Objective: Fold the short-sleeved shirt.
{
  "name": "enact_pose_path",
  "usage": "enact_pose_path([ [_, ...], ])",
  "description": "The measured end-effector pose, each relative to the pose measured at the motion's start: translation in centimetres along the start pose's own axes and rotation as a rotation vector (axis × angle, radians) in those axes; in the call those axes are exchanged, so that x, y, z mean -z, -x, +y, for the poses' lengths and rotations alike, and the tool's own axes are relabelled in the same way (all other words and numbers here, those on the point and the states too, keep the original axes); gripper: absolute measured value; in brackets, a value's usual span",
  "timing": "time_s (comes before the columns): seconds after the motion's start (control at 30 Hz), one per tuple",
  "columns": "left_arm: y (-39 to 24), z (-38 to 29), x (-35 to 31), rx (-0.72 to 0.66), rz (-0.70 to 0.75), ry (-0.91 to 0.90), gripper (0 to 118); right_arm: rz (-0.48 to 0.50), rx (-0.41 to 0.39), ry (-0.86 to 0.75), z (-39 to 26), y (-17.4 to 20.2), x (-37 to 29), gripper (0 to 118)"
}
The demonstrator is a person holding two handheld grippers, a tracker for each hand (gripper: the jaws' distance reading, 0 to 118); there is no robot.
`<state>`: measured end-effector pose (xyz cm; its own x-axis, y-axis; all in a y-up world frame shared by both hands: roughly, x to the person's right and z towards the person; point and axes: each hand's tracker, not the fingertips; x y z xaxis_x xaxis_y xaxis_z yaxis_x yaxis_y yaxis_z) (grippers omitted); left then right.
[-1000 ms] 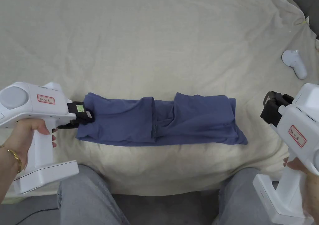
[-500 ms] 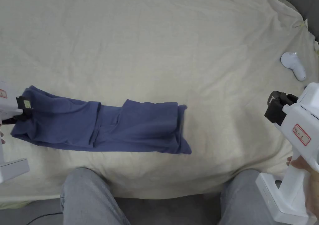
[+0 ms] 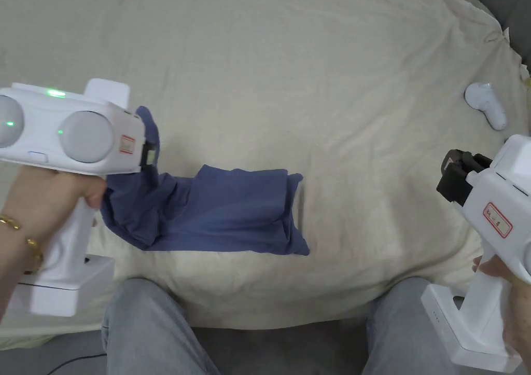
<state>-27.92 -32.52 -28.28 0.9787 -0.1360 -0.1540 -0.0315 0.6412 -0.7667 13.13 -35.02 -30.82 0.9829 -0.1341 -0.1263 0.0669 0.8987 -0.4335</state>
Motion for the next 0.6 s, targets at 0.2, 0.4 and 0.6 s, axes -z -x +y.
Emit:
enact_pose_path([
  [0.2, -5.3, 0.1, 1.5, 0.001, -0.145, 0.027, 2, -0.027, 0.021, 0.0, -0.3, -1.4, -0.5, 0],
  [0.4, -10.7, 0.2, 5.2, -0.049, -0.281, 0.095, 2, -0.052, 0.035, 0.009, -0.7, -2.5, -0.8, 0],
  [0.6, -14.9, -0.8, 9.2, -0.031, -0.305, 0.162, 2, -0.078, 0.045, 0.017, -0.9, -3.4, -1.0, 0],
])
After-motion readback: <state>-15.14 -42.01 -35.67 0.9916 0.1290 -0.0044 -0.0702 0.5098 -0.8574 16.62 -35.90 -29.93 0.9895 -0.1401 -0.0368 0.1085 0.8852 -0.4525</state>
